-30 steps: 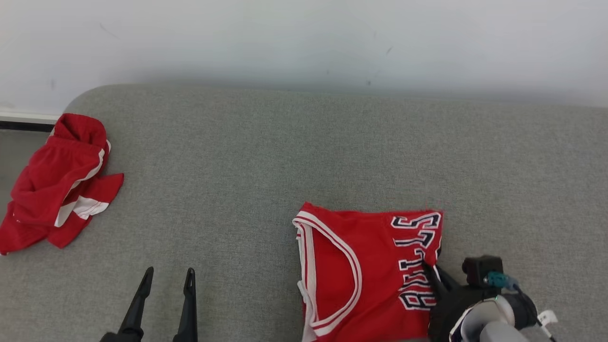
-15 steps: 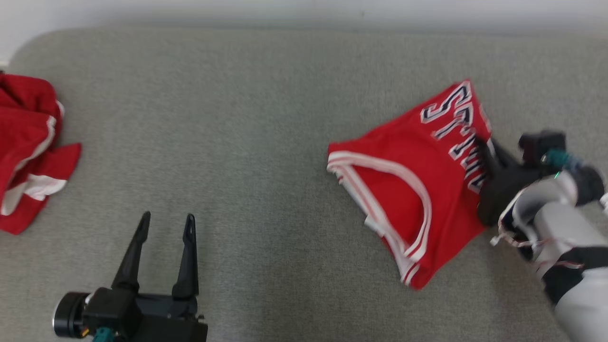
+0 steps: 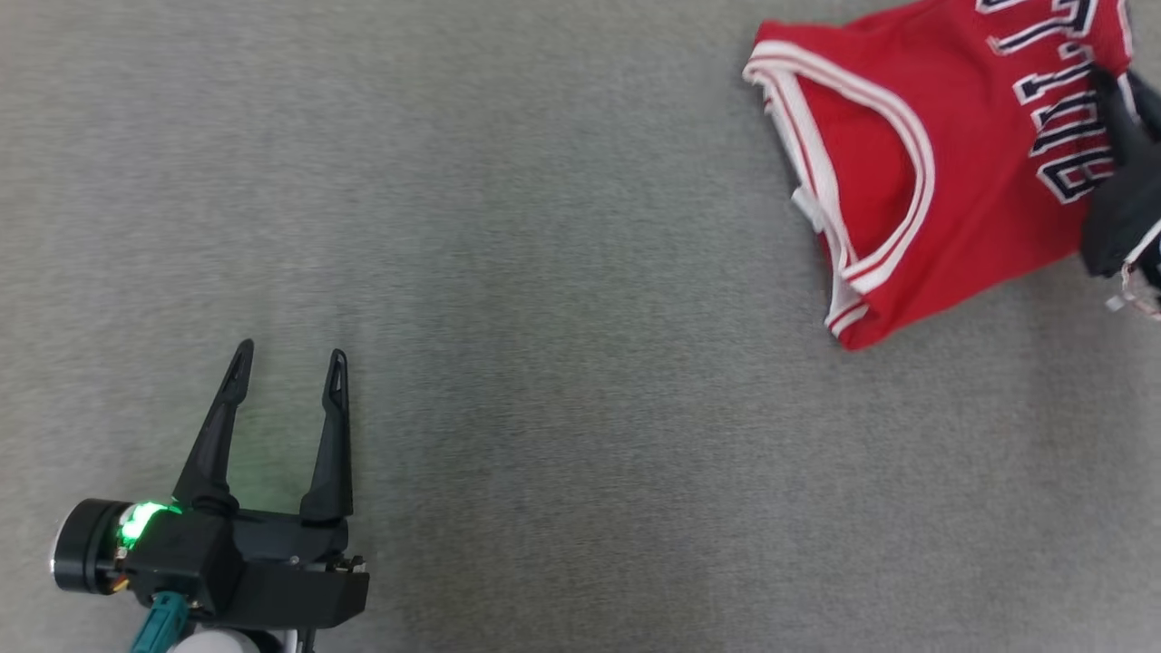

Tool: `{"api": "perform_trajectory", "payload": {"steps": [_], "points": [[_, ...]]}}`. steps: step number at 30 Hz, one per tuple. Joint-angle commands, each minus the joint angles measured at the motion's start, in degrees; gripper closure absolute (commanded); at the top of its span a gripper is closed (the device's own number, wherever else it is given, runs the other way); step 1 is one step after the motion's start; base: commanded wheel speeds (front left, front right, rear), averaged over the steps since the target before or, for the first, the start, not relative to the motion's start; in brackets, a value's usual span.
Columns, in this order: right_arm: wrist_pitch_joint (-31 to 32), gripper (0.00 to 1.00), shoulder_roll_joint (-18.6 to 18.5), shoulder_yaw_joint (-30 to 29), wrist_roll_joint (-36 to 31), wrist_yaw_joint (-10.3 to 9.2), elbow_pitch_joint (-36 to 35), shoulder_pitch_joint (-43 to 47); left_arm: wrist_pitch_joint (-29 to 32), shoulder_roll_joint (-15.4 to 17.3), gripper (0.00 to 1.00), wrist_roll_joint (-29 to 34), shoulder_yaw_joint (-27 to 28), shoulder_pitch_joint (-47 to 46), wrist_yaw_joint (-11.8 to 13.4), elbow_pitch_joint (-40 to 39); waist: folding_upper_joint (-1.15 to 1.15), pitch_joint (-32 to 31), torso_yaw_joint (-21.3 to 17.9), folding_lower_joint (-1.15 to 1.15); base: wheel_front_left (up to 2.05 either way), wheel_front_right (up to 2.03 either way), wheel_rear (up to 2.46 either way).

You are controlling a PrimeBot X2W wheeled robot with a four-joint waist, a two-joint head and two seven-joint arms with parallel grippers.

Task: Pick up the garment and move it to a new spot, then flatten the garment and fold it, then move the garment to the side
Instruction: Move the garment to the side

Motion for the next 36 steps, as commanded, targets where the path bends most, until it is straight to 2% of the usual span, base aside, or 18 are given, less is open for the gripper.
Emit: {"api": "perform_trajectory", "payload": {"steps": [1, 15, 21, 28, 29, 30, 36], "points": [[0.56, 1.00, -1.77, 0.67, 0.62, -0.18, -0.71, -1.73, -0.17, 1.00, 0.00, 0.38, -0.05, -0.90, -0.22, -0.50, -0.01, 4.59, -5.42, -0.02, 0.00, 0.00, 0.00], [5.91, 1.00, -11.46, 4.79, 3.24, -0.18, -4.57, -8.22, -0.17, 3.88, 0.00, 1.37, 0.81, 1.16, -0.10, -3.95, -0.01, 8.16, -10.36, -0.02, 0.00, 0.00, 0.00], [6.29, 1.00, -13.18, 5.23, 3.81, -0.18, -3.87, -10.11, -0.16, 4.29, 0.00, 1.49, 0.41, 0.39, -0.17, -4.40, -0.01, 9.37, -10.33, -0.02, 0.00, 0.00, 0.00], [5.09, 1.00, -13.25, 5.53, 1.97, -0.18, -0.43, -12.30, -0.11, 4.38, 0.00, 1.30, 0.28, -0.01, 0.06, -4.37, -0.01, 9.76, -9.30, -0.02, 0.00, 0.00, 0.00], [4.27, 0.72, -13.41, 5.35, 1.20, -0.18, -0.09, -12.83, -0.11, 4.39, 0.00, 1.23, 0.38, 0.03, 0.05, -4.37, -0.01, 9.80, -9.17, -0.02, 0.00, 0.00, 0.00], [3.80, 0.00, -13.47, 4.91, 0.61, -0.18, 0.68, -13.37, -0.11, 4.41, 0.00, 1.11, 0.49, 0.04, 0.09, -4.32, -0.01, 9.82, -9.03, -0.02, 0.00, 0.00, 0.00], [0.62, 0.00, -12.71, 3.18, -2.64, -0.18, 3.83, -14.94, -0.11, 3.48, 0.00, 0.55, 0.56, 0.03, 0.48, -3.37, -0.01, 8.17, -8.29, -0.02, 0.00, 0.00, 0.00]]}}
